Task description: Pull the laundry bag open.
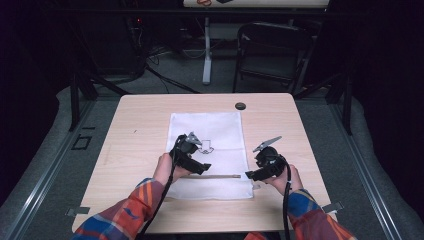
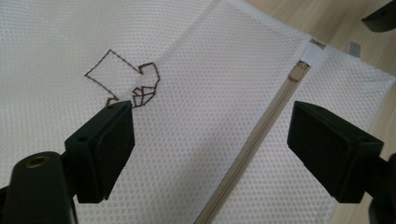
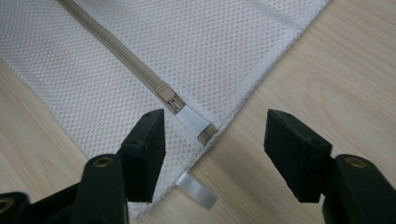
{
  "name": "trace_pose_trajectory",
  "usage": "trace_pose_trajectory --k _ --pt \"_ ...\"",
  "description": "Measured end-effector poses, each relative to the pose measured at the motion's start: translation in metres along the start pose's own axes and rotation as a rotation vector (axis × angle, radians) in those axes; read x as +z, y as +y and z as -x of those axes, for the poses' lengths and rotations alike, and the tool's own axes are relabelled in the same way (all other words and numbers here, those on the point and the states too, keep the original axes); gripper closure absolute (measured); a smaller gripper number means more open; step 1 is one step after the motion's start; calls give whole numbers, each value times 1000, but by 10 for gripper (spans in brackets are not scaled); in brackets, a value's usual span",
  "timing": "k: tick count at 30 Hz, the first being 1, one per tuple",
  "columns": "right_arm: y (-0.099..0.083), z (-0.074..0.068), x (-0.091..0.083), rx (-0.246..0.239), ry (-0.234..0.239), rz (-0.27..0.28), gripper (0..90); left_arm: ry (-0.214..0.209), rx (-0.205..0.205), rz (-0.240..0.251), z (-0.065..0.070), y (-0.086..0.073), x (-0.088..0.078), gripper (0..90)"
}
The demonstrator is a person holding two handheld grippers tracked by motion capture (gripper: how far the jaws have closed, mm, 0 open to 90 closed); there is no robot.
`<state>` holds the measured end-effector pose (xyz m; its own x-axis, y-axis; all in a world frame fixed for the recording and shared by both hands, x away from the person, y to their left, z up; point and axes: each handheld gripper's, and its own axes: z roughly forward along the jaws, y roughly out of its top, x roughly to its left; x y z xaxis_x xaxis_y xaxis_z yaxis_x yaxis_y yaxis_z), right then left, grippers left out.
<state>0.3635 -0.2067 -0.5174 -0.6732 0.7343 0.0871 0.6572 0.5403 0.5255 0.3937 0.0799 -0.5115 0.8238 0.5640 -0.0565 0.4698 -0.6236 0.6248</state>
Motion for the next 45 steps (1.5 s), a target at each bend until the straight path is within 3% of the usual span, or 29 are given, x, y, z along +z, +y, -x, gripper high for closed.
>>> trace_pose_trajectory --k 7,18,21,22,23,27,34,35,36,42,43,44,45 --pt "0 0 7 -6 16 -15 610 -42 27 -8 10 5 16 166" --pt "1 -4 19 -31 24 -54 765 -107 63 -27 28 16 47 176" --pt "2 -5 22 -32 23 -52 799 -135 102 -41 37 20 55 200" --pt "2 -6 25 -11 30 -32 807 -143 109 -42 39 20 58 211" --pt "3 -5 25 -35 21 -62 813 -141 117 -45 42 21 60 222" --pt "4 -5 30 -36 18 -65 833 -163 143 -52 49 22 69 321" --pt "3 -4 35 -24 18 -66 867 -185 169 -49 54 22 79 568" --pt "2 -5 37 -7 24 -50 873 -190 171 -47 54 22 80 588" --pt "3 -3 36 -33 9 -84 876 -190 177 -47 55 22 81 606" --pt "1 -4 41 1 28 -56 892 -210 200 -61 58 25 89 715" --pt "1 -2 41 -15 18 -81 892 -212 203 -65 59 25 90 725" --pt "-1 -4 44 7 36 -65 897 -210 202 -77 59 25 91 732" --pt "-1 -3 44 -4 30 -79 899 -214 204 -76 59 25 93 741"
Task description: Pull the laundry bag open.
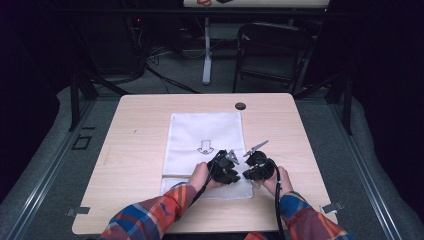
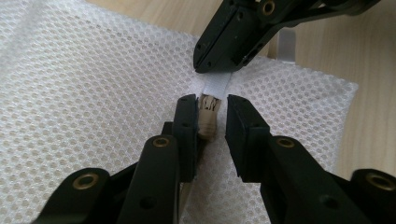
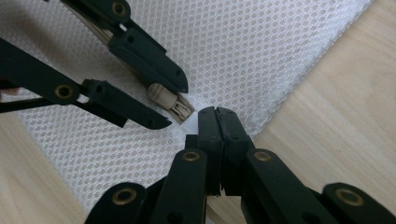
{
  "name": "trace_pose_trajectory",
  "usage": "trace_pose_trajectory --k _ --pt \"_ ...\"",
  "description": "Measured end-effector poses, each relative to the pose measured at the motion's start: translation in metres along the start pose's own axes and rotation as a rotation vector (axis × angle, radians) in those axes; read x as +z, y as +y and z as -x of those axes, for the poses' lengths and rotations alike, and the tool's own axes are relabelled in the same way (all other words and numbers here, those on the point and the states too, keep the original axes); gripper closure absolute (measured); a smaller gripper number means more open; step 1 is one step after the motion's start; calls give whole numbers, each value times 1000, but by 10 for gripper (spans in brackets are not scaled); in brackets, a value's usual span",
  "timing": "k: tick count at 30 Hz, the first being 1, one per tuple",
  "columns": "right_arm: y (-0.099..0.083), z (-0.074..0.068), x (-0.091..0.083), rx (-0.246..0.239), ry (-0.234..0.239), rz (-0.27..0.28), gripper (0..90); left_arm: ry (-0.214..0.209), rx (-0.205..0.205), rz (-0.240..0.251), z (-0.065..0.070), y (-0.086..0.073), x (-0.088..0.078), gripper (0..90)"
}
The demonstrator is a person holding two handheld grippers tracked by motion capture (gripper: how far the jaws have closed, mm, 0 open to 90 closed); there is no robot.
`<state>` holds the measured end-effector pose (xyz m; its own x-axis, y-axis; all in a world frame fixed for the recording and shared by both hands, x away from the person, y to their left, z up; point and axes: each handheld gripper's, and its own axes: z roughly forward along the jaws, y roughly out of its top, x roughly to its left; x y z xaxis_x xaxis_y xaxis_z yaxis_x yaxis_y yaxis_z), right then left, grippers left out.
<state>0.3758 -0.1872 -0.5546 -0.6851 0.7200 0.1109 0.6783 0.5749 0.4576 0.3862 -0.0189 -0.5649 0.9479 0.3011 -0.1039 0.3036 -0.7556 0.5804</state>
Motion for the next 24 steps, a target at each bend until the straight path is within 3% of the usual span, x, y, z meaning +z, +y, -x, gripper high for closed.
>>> trace_pose_trajectory --k 1,2,5,10,24 --pt "-1 -1 1 12 0 11 896 0 -2 0 -1 0 0 752" --pt "0 1 -1 -6 -2 -14 895 -3 -6 -3 -1 0 0 765" --pt "-4 2 1 47 34 40 879 1 -8 4 -2 -1 0 804" --pt "-3 -1 1 -8 4 23 868 9 10 -4 0 1 0 819" --pt "-2 -7 1 -43 -44 4 882 15 0 -5 0 0 -2 823"
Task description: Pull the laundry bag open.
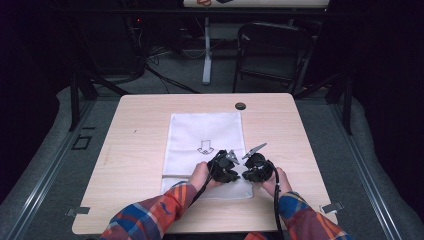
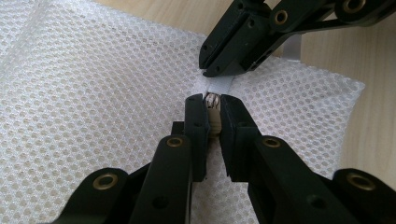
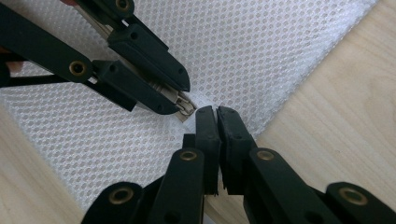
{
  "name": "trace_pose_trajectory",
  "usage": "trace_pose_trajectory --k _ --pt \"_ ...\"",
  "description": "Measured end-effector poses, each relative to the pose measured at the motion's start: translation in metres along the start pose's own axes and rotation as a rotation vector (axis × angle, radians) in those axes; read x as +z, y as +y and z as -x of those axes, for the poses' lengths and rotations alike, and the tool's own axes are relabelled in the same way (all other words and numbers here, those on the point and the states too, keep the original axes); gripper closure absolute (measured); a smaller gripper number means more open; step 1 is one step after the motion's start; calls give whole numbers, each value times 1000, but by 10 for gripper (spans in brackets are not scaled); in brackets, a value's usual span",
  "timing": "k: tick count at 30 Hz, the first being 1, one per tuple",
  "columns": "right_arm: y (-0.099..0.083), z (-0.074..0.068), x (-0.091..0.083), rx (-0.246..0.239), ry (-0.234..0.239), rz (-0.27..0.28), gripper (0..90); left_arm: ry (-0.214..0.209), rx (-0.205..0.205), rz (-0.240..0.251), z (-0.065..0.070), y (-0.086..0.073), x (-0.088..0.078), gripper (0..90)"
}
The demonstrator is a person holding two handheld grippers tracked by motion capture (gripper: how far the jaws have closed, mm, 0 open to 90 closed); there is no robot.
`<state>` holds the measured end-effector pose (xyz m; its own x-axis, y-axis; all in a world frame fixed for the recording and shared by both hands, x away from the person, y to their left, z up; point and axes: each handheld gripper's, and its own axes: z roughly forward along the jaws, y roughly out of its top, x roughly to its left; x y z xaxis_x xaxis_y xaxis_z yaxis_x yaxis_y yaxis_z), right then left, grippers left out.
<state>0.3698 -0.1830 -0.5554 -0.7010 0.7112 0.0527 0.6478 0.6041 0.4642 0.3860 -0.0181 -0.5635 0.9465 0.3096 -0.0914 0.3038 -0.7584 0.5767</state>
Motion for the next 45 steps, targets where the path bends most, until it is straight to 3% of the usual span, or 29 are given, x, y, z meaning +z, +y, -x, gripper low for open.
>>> trace_pose_trajectory --k 18,26,36,42,45 --pt "0 0 -1 3 0 -8 887 -8 2 -2 0 -2 -1 824" --pt "0 -2 1 23 31 9 889 -16 -4 -5 -3 -5 -4 823" --pt "1 -2 0 0 8 -8 889 -25 -36 -5 -10 -14 -13 820" --pt "1 -2 1 -8 14 3 886 -30 -39 7 -11 -17 -13 817" --pt "1 -3 0 11 29 10 900 -30 -41 15 -11 -17 -12 814"
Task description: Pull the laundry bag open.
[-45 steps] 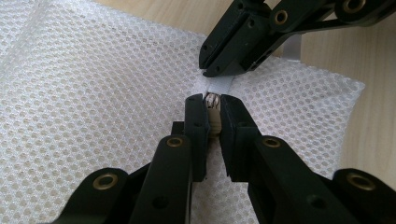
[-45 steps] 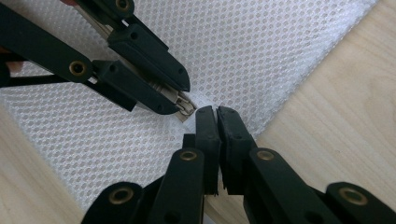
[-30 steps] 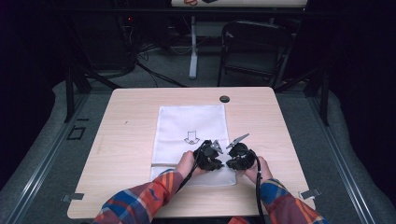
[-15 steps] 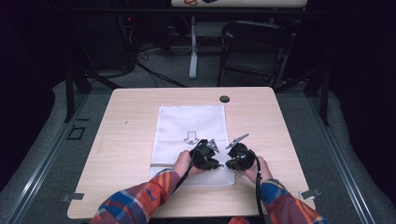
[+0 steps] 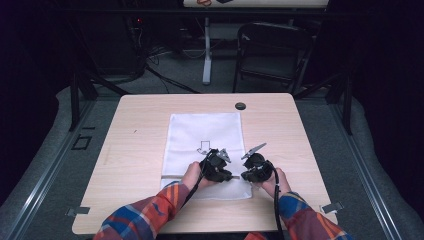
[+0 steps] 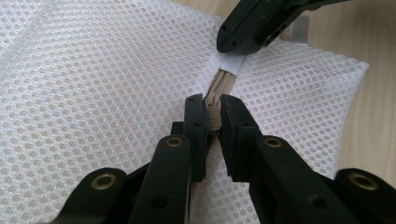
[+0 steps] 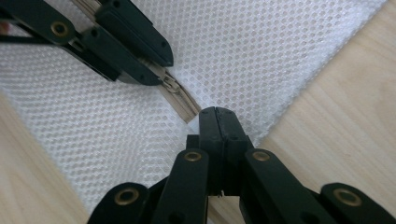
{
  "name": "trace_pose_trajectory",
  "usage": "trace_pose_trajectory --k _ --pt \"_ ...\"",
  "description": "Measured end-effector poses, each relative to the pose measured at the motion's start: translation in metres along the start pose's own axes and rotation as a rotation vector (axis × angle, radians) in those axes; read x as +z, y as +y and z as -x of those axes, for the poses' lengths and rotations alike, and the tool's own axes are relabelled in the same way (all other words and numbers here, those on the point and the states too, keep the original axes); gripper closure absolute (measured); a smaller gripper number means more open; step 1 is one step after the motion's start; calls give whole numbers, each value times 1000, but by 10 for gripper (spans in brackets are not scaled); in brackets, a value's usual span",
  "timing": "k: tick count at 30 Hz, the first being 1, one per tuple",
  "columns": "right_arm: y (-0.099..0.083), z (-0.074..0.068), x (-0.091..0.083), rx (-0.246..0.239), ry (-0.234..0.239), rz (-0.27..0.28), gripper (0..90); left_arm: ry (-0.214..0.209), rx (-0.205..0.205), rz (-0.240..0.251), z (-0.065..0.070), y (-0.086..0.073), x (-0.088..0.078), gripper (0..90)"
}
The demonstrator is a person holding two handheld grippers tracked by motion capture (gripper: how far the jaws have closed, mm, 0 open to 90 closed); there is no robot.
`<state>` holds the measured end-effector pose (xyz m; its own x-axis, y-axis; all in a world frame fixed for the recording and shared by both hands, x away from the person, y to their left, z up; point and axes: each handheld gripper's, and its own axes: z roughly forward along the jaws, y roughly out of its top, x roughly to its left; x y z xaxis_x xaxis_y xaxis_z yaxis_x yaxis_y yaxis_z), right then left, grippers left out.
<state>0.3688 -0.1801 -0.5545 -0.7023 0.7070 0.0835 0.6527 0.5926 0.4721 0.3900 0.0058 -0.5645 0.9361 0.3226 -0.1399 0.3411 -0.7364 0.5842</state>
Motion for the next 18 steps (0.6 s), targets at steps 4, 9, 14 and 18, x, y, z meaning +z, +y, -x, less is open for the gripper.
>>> trace_pose_trajectory --k 4,9,14,18 --pt "3 -6 1 1 -7 43 900 3 1 2 0 0 0 814" --pt "6 -8 2 9 4 53 900 10 4 -1 1 0 0 815" --pt "8 -10 9 10 17 44 900 10 2 -4 2 0 0 817" --pt "7 -9 9 2 15 42 900 17 3 3 3 0 1 819"
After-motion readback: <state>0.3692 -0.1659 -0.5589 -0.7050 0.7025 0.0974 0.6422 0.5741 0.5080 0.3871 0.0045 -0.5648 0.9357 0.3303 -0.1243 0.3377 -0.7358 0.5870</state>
